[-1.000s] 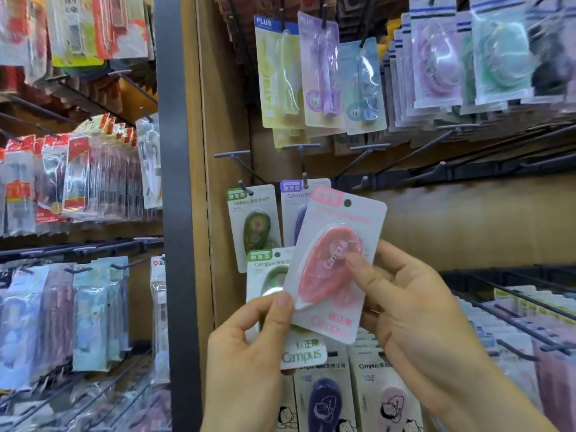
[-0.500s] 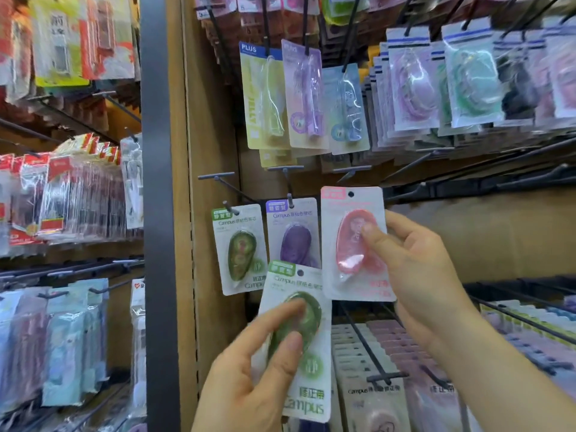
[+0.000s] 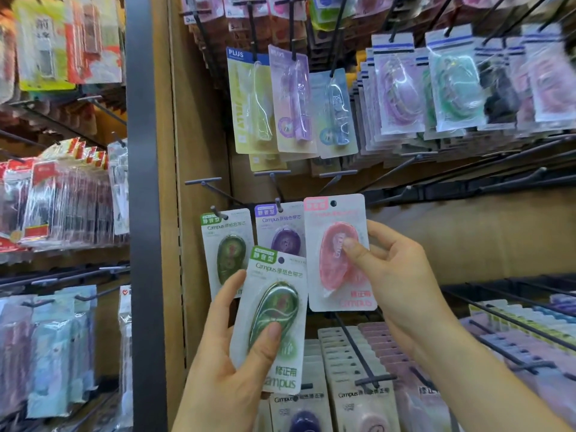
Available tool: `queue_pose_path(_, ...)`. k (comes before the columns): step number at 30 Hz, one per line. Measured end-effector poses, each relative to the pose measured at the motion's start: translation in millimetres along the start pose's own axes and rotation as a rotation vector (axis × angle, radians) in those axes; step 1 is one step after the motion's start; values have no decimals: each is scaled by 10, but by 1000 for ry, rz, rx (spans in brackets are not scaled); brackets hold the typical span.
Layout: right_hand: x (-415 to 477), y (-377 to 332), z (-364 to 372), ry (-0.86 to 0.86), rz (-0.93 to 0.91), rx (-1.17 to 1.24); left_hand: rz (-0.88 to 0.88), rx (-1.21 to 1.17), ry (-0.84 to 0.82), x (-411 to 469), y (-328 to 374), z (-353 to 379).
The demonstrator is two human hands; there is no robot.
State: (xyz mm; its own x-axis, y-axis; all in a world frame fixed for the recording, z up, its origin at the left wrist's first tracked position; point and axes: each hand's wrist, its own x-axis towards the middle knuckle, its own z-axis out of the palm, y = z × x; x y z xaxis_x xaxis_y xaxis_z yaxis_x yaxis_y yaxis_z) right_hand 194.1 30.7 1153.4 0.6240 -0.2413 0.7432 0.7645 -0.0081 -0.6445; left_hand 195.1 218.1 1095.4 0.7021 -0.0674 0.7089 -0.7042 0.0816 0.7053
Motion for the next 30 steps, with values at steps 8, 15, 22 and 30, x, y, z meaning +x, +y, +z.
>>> queue_pose_path(8,-3,-85,8,3,-15,30,11,10,44,47,40,-76)
queue_pose_path(15,-3,-123,14,23,3,3,6,14,88,66,94,-72)
queue_pose_path(22,25,-233,-14,10,61,20,51,-76,41,63,232,-41)
queue_pose_path(30,-11,-126,29,66,-107,-55,160,114,-84,180,291,-80)
